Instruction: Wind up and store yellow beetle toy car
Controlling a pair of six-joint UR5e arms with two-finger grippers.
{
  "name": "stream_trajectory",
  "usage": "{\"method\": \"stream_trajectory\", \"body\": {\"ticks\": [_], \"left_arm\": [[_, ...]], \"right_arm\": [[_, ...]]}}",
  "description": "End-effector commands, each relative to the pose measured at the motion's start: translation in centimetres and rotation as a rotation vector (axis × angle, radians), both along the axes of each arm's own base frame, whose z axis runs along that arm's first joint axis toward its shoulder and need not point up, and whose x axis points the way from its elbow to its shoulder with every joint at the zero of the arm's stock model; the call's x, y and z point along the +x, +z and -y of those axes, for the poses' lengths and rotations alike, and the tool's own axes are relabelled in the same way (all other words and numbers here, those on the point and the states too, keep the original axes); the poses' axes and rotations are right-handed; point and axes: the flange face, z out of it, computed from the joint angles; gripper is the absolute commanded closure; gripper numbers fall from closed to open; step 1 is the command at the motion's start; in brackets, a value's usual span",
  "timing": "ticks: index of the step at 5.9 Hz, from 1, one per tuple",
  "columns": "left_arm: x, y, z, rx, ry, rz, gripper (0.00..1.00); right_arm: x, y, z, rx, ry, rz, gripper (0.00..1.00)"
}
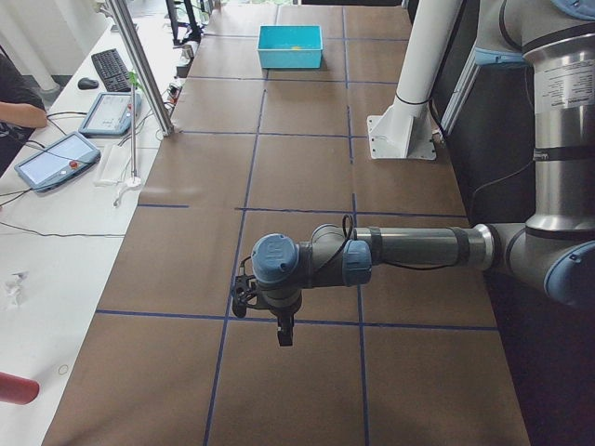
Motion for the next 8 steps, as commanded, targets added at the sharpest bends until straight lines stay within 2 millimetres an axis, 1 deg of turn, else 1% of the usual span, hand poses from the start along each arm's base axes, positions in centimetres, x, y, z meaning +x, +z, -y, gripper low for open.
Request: {"method": "stream_trajectory", "body": {"ticks": [1, 8], "left_arm": [[0.05, 0.00, 0.01, 0.000, 0.001, 0.000, 0.00], [-0.02, 0.00, 0.00, 0.000, 0.000, 0.000, 0.00]], "right_arm": [[-0.01, 0.20, -0.03, -0.002, -0.006, 0.001, 0.00], [-0.01, 0.37, 0.09, -0.015, 0.006, 0.001, 0.00]]}}
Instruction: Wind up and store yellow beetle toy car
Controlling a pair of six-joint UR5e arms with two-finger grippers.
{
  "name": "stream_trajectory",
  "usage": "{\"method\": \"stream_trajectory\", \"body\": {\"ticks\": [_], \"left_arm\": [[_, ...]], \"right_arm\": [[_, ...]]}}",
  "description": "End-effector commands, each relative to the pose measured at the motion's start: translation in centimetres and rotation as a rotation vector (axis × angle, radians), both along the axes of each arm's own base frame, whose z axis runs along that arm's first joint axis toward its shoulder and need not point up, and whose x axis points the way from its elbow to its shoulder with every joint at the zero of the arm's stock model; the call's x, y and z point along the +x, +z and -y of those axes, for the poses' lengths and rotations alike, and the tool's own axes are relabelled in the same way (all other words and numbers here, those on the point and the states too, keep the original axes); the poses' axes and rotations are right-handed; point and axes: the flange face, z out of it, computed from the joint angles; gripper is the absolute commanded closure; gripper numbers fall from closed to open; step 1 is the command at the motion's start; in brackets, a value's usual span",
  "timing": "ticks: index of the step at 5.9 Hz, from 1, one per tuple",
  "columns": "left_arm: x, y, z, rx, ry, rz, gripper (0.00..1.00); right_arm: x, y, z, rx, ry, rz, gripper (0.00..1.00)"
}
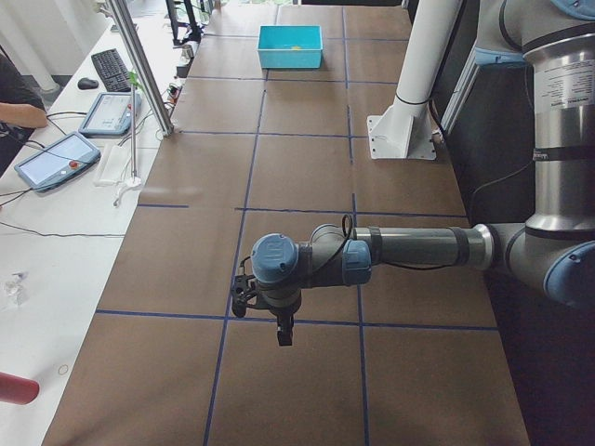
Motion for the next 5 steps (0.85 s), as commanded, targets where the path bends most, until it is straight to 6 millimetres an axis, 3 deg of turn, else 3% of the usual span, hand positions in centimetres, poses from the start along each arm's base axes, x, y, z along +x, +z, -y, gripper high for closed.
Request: {"method": "stream_trajectory", "body": {"ticks": [1, 5], "left_arm": [[-0.03, 0.10, -0.07, -0.002, 0.000, 0.001, 0.00], [-0.02, 0.09, -0.07, -0.002, 0.000, 0.000, 0.00]], "right_arm": [[0.00, 0.61, -0.09, -0.012, 0.001, 0.000, 0.00], [-0.10, -0.09, 0.53, 0.001, 0.000, 0.014, 0.00]]}}
